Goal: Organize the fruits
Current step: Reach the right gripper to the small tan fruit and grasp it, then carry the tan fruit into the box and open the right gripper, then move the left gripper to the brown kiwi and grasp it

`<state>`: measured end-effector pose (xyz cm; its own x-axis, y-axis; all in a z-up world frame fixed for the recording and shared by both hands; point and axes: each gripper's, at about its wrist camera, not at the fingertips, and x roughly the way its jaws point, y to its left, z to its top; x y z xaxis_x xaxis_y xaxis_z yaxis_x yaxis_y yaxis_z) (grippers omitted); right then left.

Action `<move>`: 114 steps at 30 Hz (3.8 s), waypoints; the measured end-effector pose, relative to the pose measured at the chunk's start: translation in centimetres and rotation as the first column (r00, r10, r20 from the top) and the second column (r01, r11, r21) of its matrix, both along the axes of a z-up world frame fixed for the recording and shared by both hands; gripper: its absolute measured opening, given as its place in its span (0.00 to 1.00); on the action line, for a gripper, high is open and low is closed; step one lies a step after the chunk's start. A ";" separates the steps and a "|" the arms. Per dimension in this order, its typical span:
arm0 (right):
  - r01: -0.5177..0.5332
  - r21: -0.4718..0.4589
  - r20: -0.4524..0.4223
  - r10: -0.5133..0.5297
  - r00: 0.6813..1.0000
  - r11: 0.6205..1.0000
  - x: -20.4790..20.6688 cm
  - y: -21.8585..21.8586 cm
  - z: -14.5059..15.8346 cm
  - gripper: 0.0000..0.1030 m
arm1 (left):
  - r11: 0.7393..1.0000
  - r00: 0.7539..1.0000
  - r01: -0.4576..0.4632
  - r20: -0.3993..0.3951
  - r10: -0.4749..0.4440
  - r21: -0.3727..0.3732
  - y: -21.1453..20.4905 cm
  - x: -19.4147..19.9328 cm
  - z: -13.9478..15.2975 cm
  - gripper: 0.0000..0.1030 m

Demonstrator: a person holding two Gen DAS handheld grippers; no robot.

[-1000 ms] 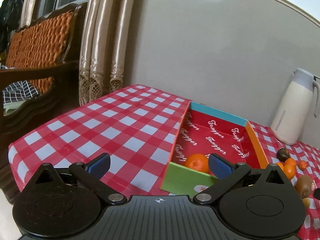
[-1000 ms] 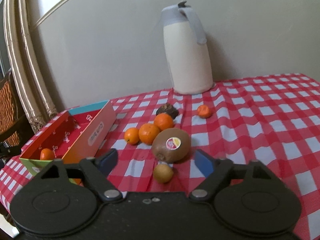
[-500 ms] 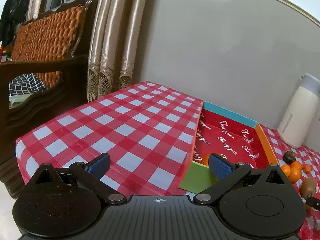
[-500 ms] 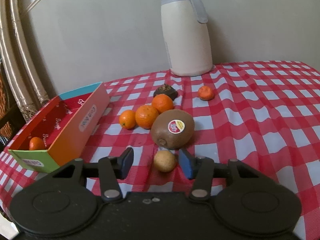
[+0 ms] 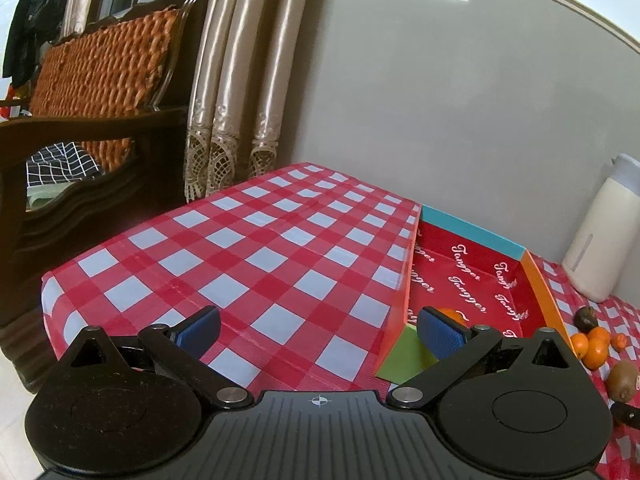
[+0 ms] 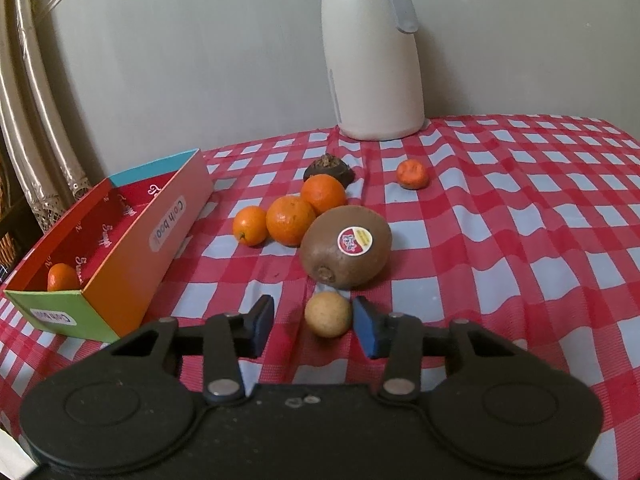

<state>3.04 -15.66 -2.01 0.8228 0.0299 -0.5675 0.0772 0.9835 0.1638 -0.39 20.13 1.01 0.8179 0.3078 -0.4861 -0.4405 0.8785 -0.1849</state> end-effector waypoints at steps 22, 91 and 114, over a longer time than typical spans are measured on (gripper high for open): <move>-0.012 -0.024 0.023 0.013 1.000 1.000 -0.3 0.1 0.2 0.24 | 1.000 1.000 -0.005 0.001 0.006 -0.008 0.1 -0.1 0.0 1.00; -0.264 0.036 0.288 0.243 0.926 0.964 0.7 7.6 4.2 1.00 | 0.999 1.000 0.020 0.004 -0.020 0.048 0.0 -1.1 0.1 1.00; 0.232 0.010 0.289 -0.225 0.930 0.973 -5.4 -7.9 3.8 1.00 | 0.821 0.854 0.508 -0.032 -0.519 0.262 -19.9 3.2 0.1 1.00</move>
<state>-2.32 -23.61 1.83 0.9334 -0.1888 -0.3052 0.2537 0.9486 0.1892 2.79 0.21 1.16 0.9084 -0.0549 -0.4144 0.0899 0.9938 0.0655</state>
